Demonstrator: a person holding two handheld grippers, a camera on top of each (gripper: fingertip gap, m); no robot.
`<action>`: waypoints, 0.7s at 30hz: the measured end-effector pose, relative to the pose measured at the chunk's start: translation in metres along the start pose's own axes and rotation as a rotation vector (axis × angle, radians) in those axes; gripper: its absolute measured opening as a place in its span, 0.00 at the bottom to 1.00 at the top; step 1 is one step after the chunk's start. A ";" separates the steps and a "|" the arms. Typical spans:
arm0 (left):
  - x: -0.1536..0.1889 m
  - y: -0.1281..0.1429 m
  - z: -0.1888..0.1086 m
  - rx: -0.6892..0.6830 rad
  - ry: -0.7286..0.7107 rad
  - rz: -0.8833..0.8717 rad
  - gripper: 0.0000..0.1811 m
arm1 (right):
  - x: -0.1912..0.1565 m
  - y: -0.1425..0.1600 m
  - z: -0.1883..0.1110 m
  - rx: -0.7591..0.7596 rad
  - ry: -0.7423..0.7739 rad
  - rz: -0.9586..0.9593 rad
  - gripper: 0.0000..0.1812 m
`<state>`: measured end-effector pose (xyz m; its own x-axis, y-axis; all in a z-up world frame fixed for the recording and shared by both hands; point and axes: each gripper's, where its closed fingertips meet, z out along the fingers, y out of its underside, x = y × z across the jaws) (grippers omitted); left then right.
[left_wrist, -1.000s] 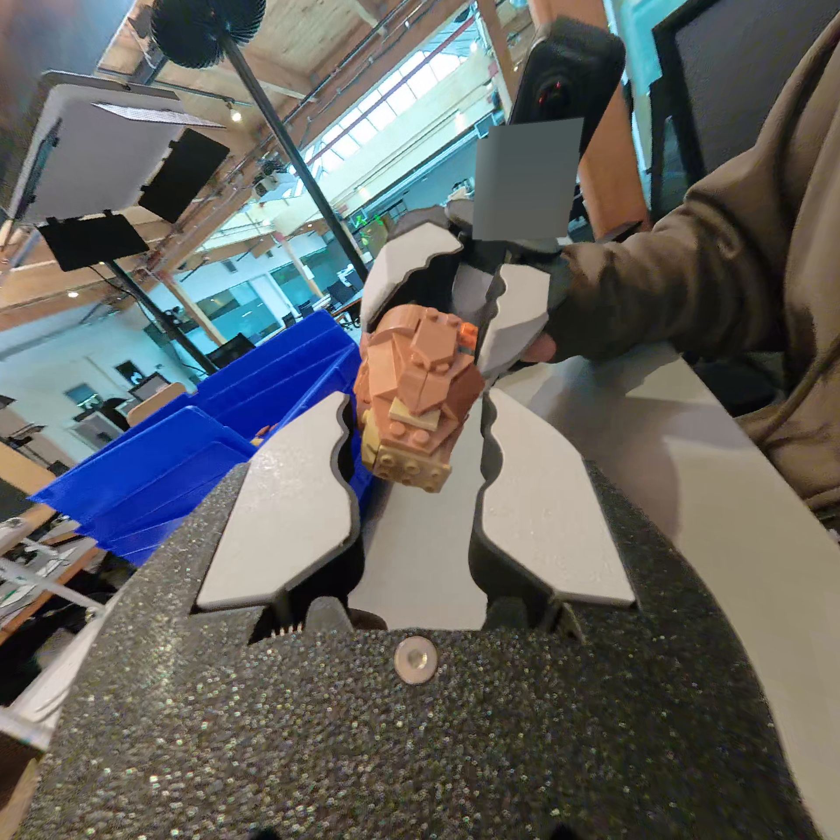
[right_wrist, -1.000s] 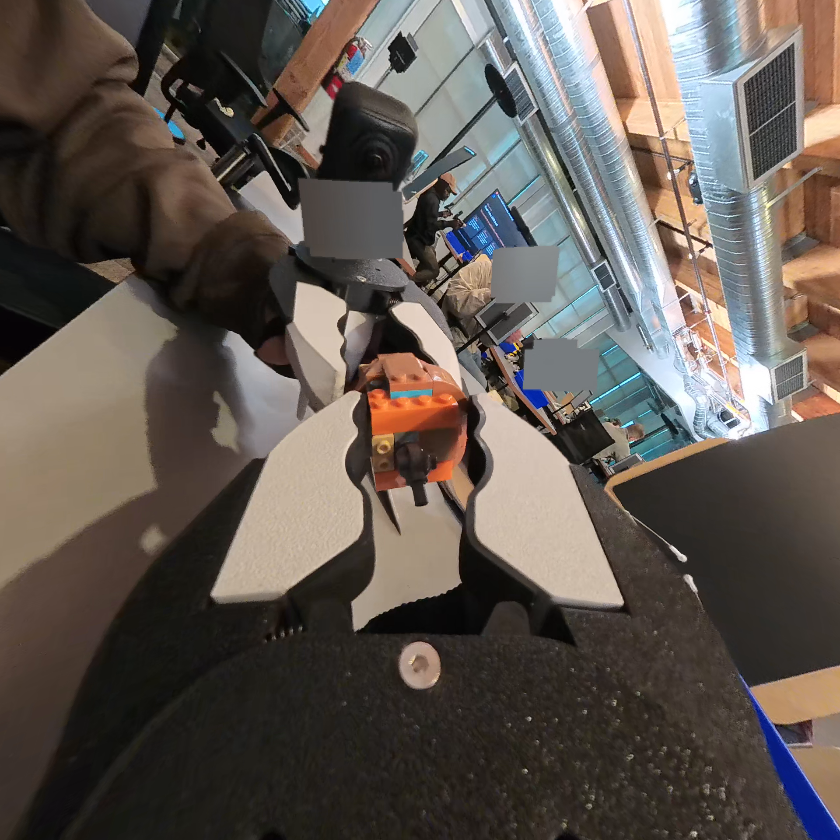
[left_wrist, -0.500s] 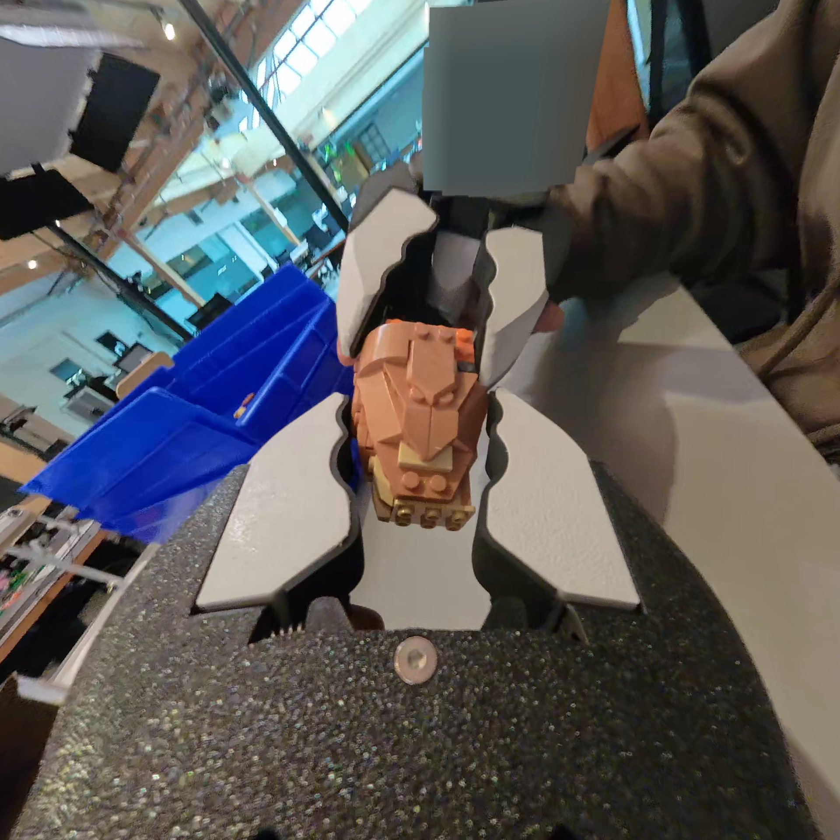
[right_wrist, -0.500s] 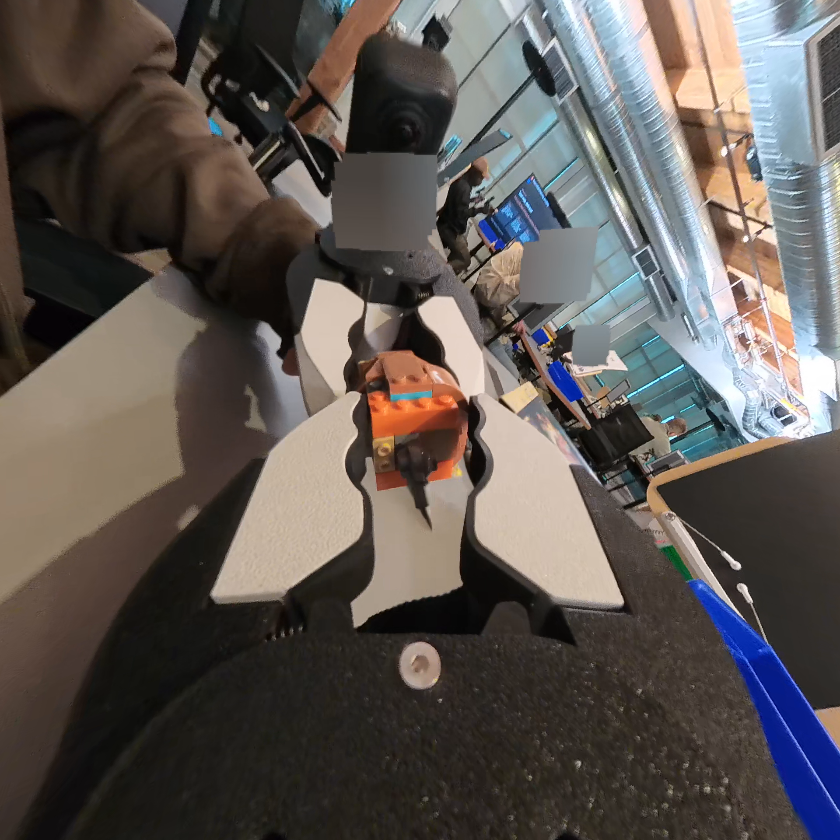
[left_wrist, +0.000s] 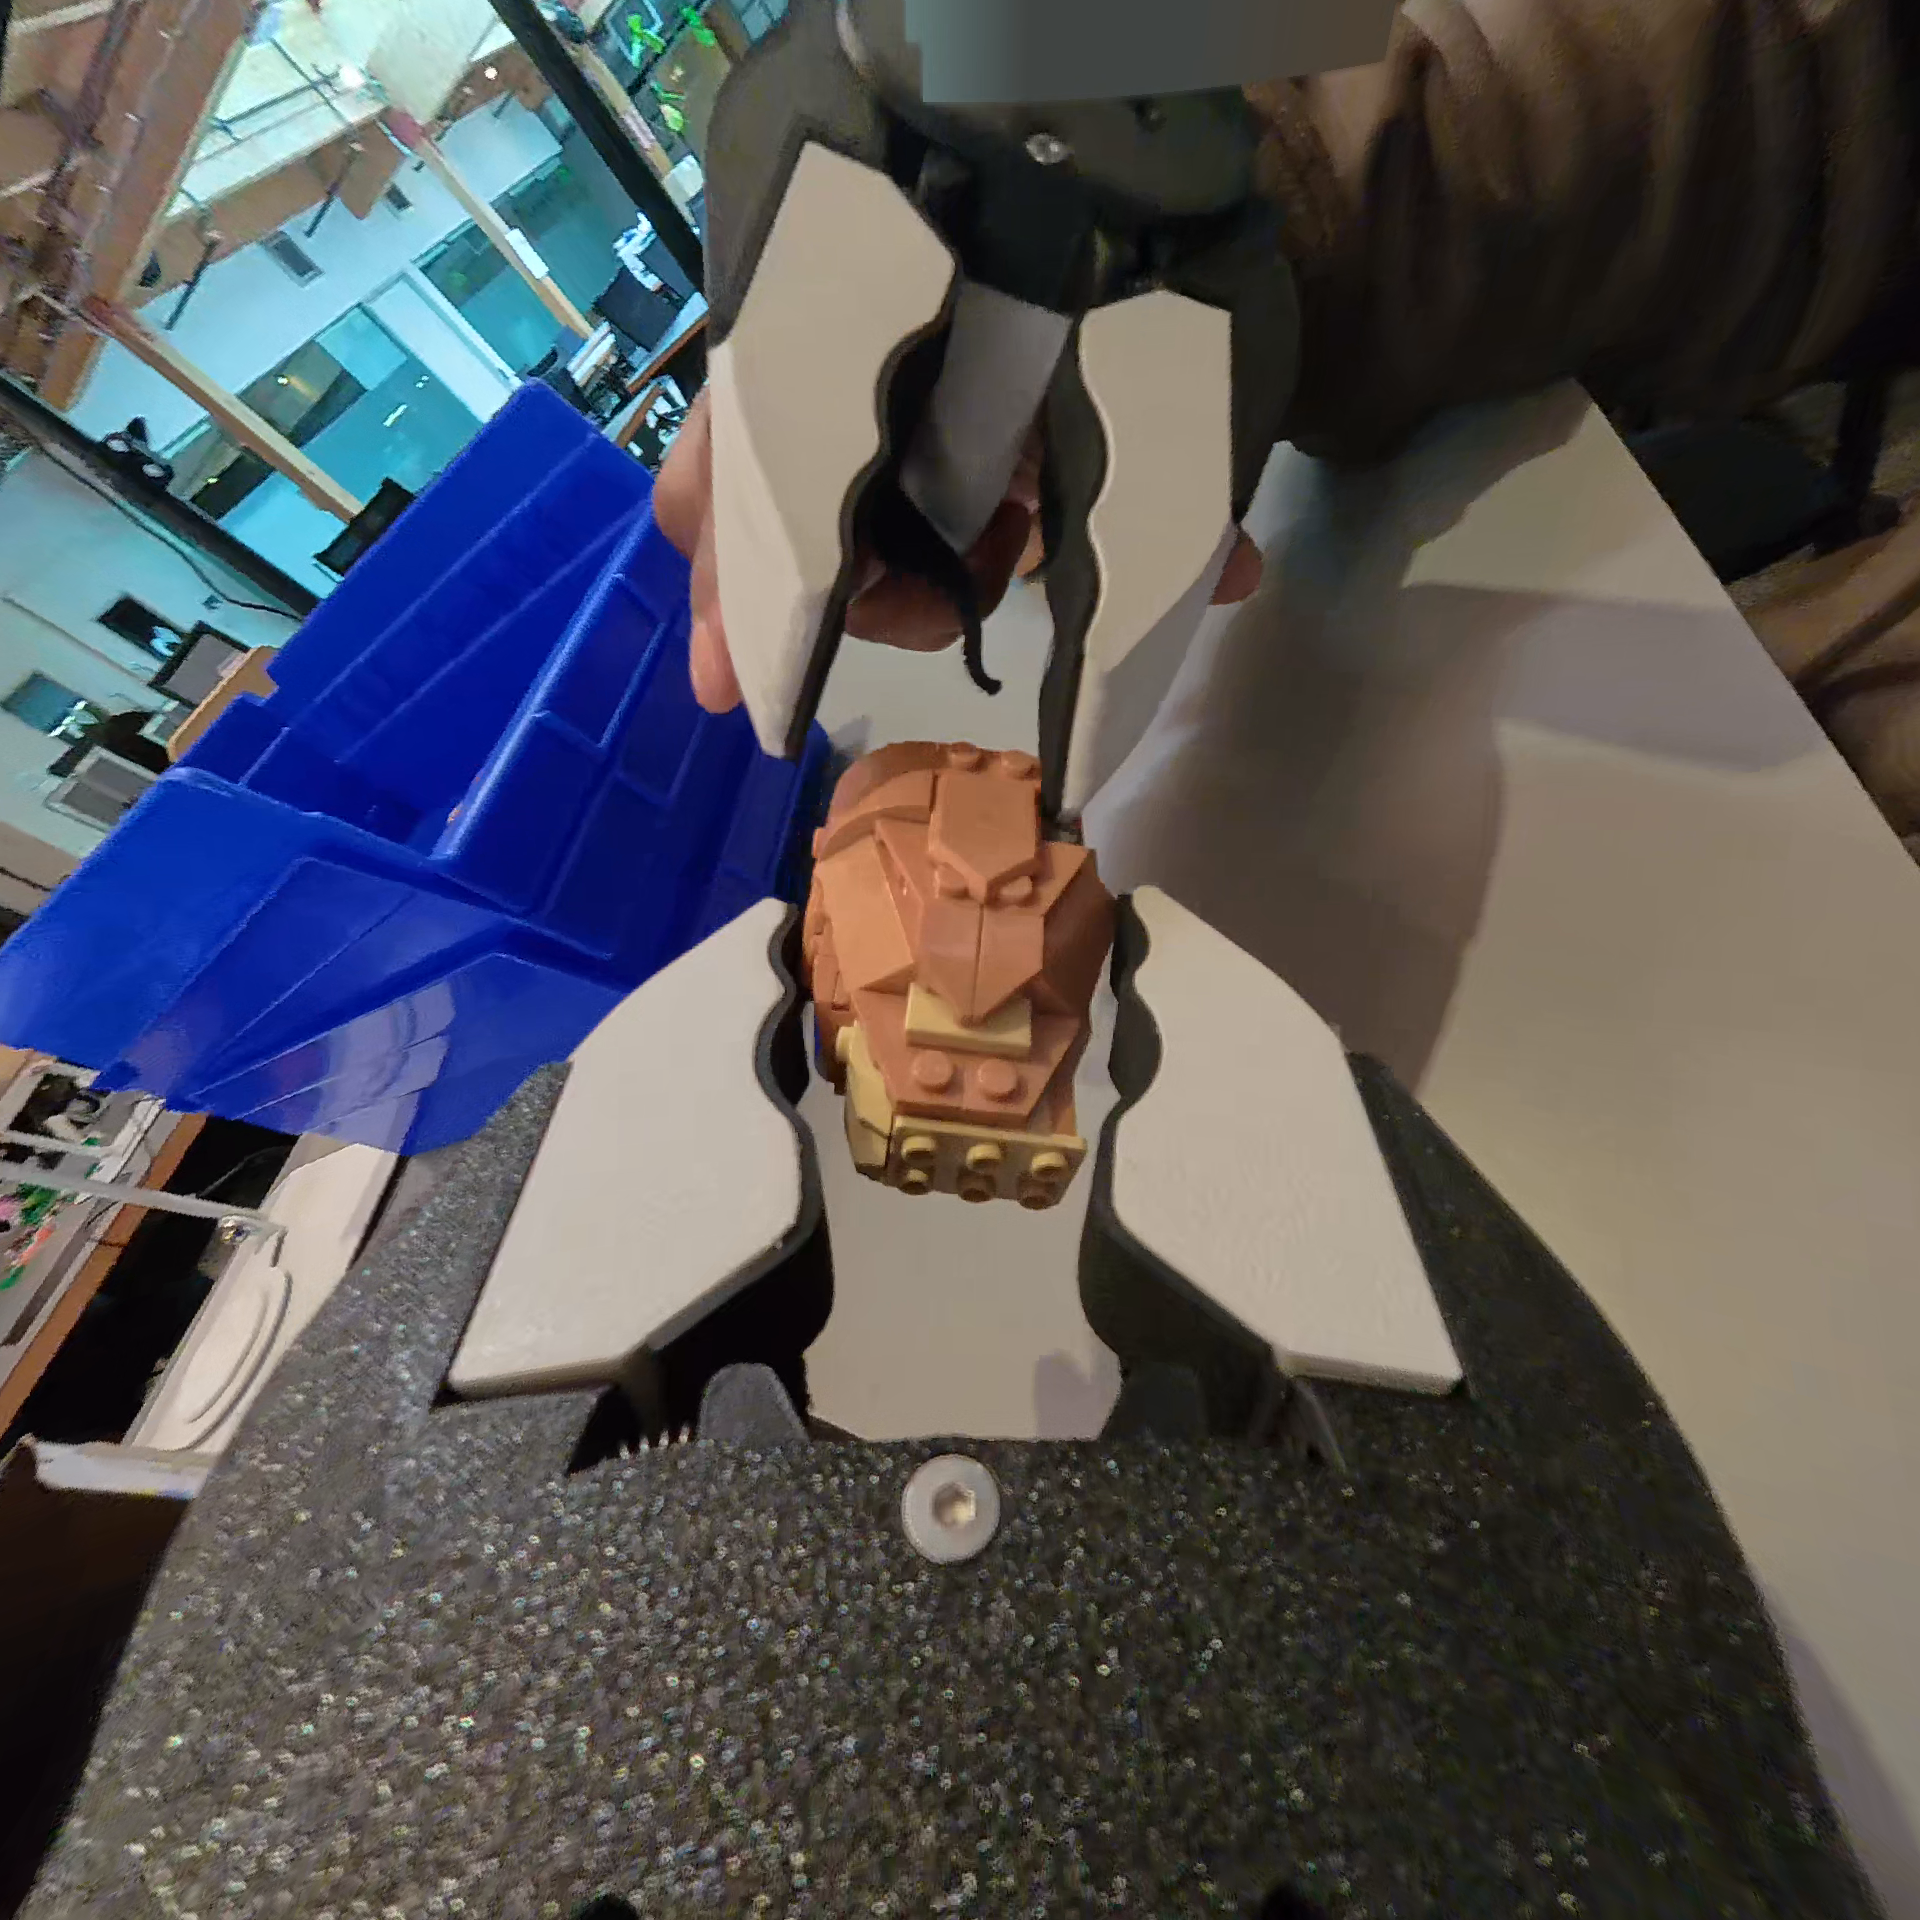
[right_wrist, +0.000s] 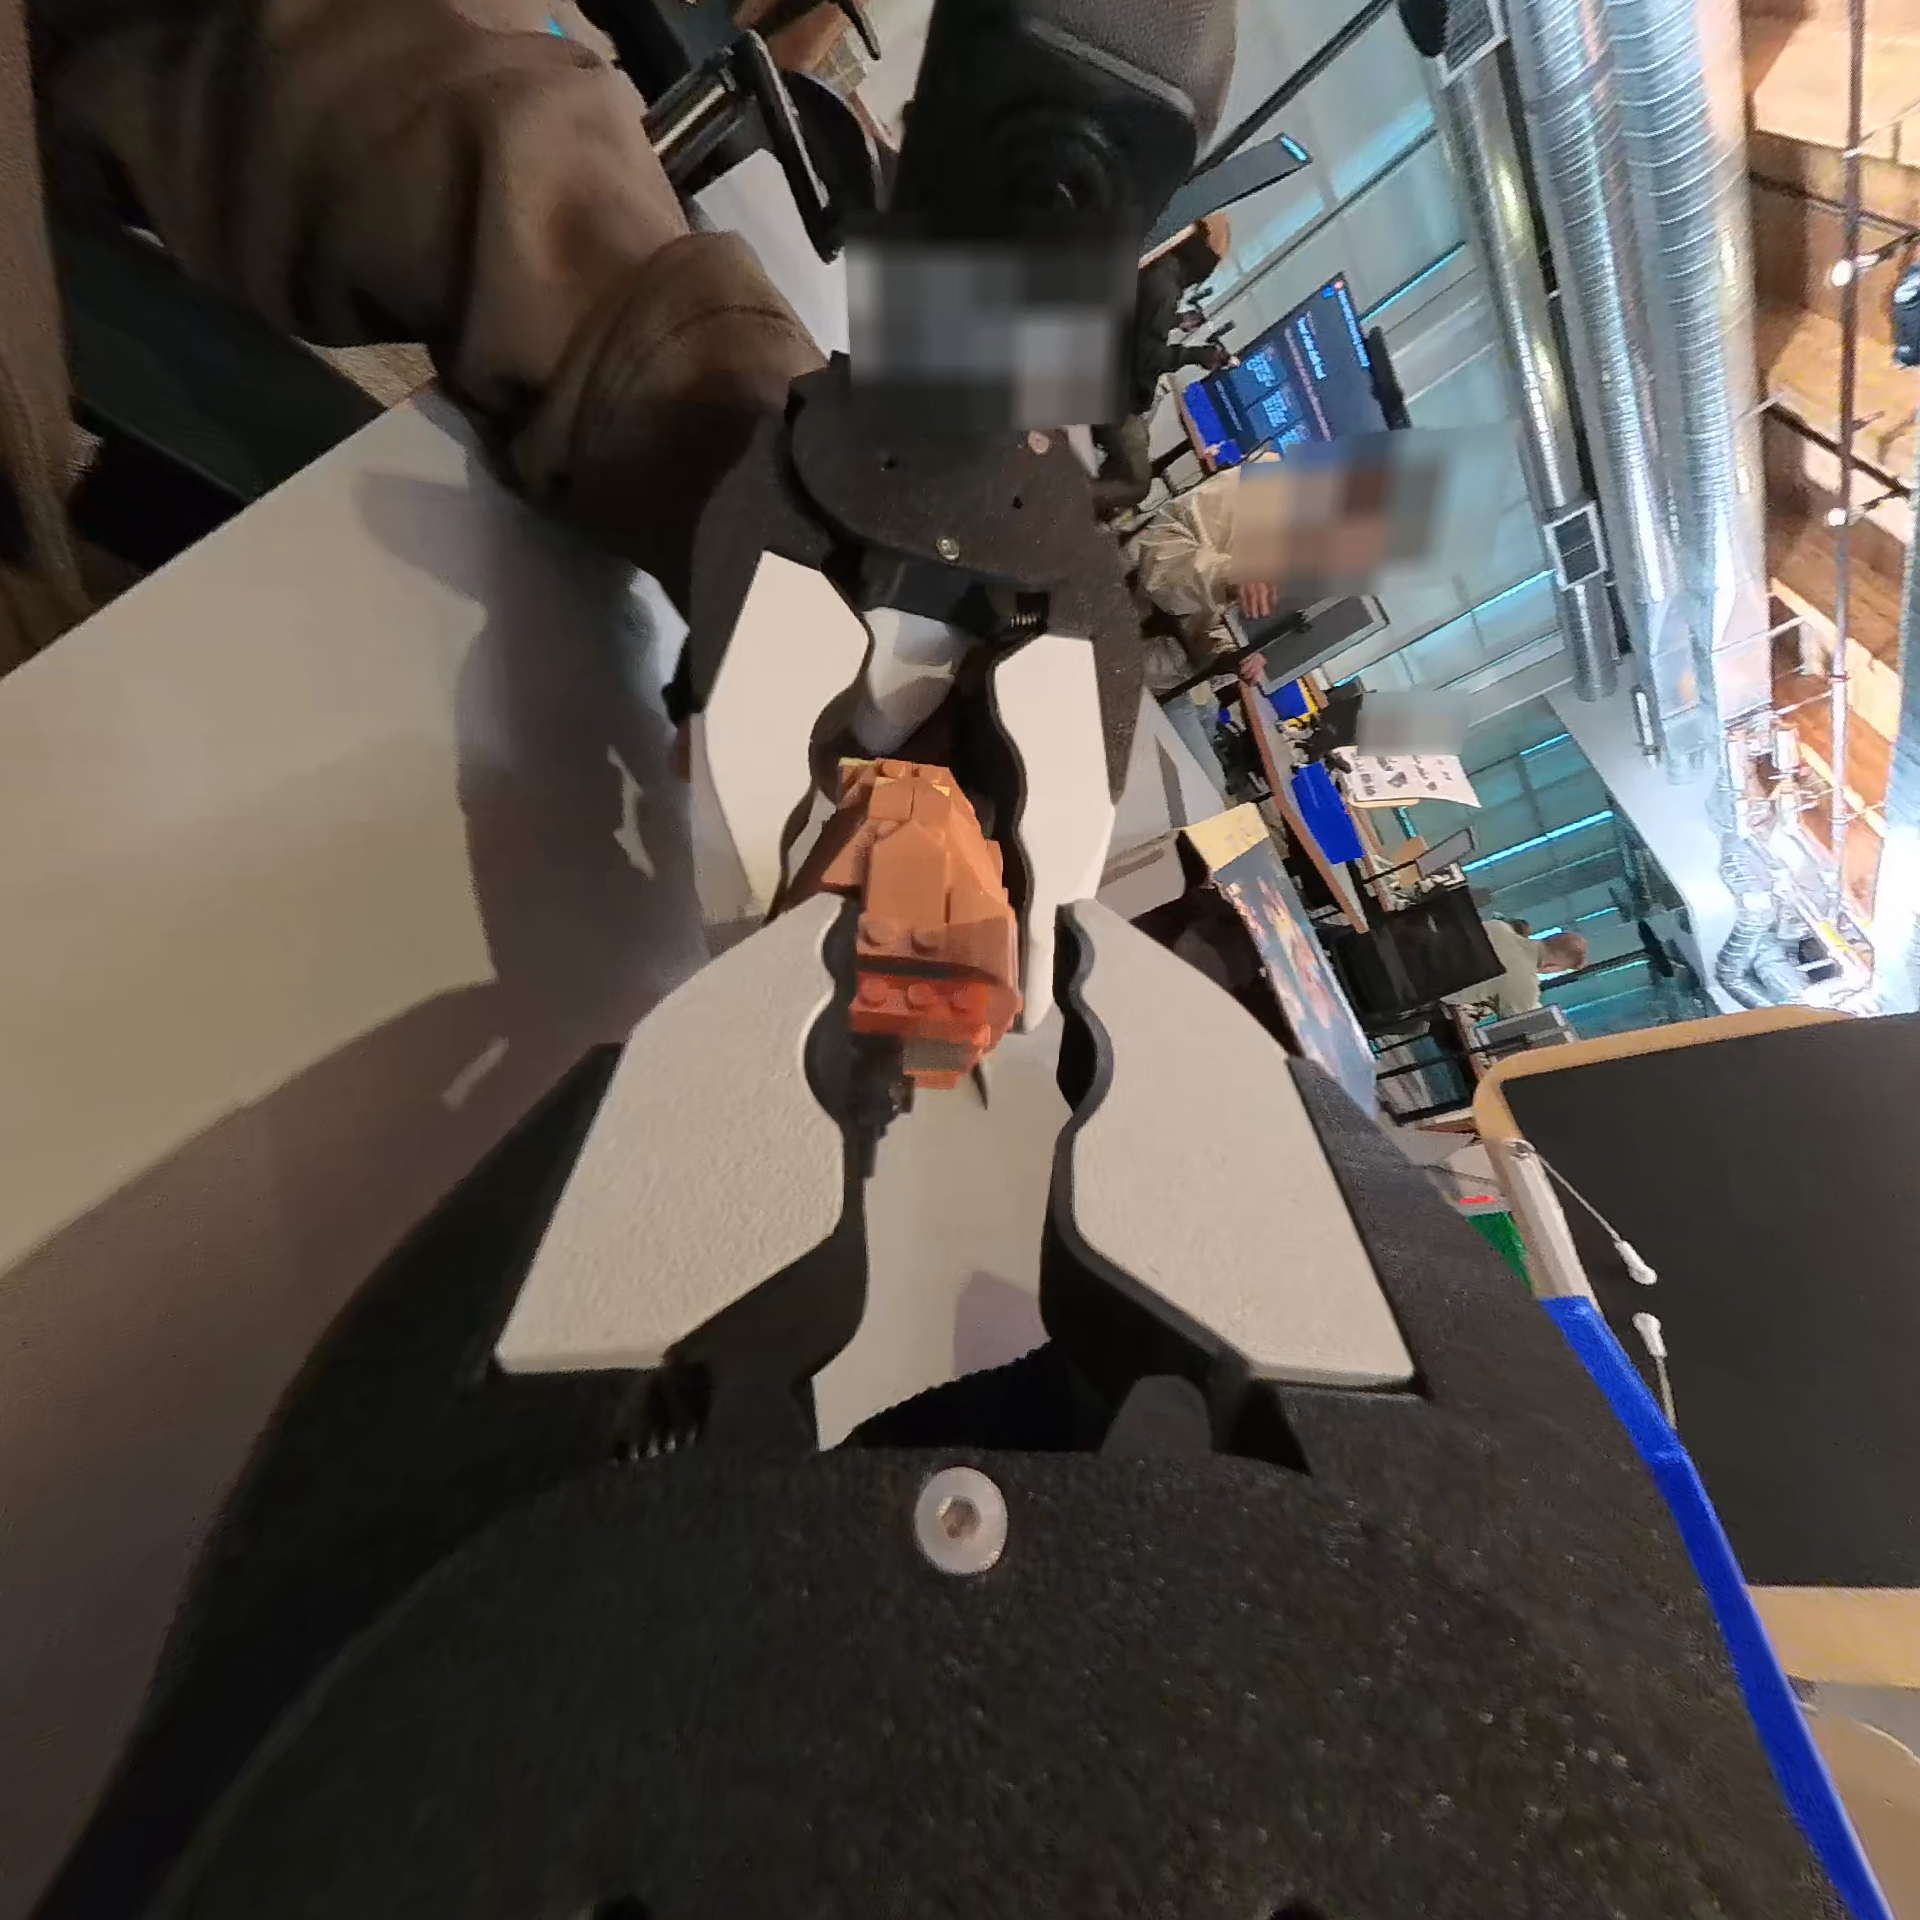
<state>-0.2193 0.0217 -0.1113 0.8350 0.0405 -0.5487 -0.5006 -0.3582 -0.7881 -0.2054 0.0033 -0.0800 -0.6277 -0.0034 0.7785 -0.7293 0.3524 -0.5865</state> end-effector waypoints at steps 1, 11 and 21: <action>0.002 0.000 0.001 0.001 0.014 -0.005 0.31 | -0.002 0.000 0.000 0.000 -0.017 0.008 0.20; 0.008 0.008 0.004 -0.021 0.049 -0.019 0.31 | -0.015 0.005 0.000 -0.016 -0.109 0.102 0.13; 0.012 0.025 0.014 -0.146 0.025 0.092 0.31 | -0.027 0.012 0.004 0.008 -0.201 0.204 0.01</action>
<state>-0.2252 0.0260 -0.1416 0.7937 -0.0210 -0.6080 -0.5379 -0.4909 -0.6853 -0.1980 0.0035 -0.1093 -0.8025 -0.1186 0.5847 -0.5839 0.3578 -0.7288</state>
